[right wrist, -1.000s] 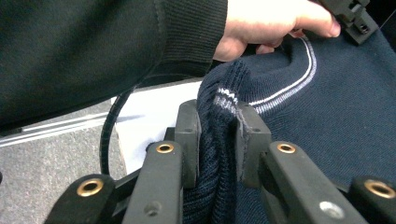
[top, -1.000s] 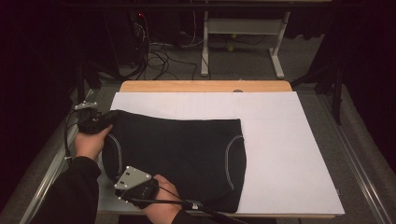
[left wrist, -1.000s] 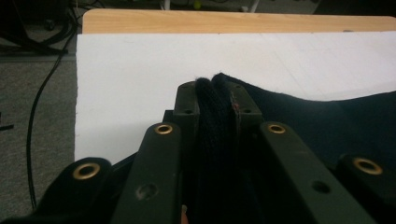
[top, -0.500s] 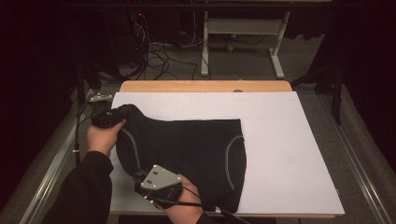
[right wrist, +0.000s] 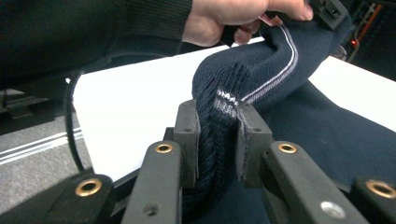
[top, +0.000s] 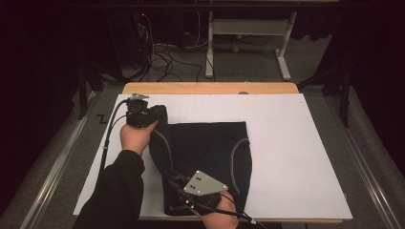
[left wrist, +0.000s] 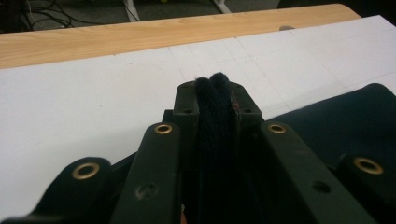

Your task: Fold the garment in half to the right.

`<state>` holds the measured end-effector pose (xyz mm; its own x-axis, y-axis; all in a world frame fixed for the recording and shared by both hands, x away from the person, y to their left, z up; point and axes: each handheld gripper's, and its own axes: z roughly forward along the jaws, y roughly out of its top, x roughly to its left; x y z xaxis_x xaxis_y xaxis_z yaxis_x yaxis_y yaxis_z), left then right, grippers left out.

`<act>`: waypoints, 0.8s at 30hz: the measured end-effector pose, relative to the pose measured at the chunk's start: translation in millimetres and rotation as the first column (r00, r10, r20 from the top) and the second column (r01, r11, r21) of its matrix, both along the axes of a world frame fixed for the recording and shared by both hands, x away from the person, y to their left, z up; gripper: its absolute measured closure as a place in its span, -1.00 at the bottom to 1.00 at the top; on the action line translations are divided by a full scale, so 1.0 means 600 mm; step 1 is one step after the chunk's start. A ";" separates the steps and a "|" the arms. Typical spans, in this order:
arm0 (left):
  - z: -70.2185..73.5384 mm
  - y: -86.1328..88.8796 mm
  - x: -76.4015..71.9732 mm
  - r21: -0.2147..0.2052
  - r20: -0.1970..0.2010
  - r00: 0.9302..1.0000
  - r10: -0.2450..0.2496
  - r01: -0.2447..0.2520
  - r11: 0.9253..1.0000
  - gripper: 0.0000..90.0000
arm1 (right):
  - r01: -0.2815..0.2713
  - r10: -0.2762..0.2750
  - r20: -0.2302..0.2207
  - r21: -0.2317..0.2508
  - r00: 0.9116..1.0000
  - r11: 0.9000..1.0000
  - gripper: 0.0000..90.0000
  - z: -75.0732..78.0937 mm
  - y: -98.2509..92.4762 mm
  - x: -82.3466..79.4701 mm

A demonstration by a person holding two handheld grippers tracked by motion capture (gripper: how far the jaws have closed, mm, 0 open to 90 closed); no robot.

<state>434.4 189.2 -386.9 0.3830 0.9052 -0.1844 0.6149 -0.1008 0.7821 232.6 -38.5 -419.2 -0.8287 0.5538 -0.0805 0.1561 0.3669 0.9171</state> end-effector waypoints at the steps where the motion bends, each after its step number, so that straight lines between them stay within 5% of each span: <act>1: -0.001 -0.007 0.002 -0.004 0.000 1.000 0.000 0.000 1.000 0.64 | 0.008 -0.008 0.002 -0.004 1.000 1.000 0.64 -0.002 -0.007 0.000; 17: -0.003 -0.084 -0.002 0.020 0.064 0.997 -0.040 0.039 0.999 0.63 | 0.080 -0.080 -0.007 -0.007 0.997 0.997 0.63 -0.026 -0.099 -0.010; 24: -0.002 -0.114 0.003 0.029 0.062 0.996 -0.069 0.068 0.997 0.63 | 0.104 -0.104 -0.013 -0.009 0.994 0.995 0.63 -0.034 -0.123 -0.016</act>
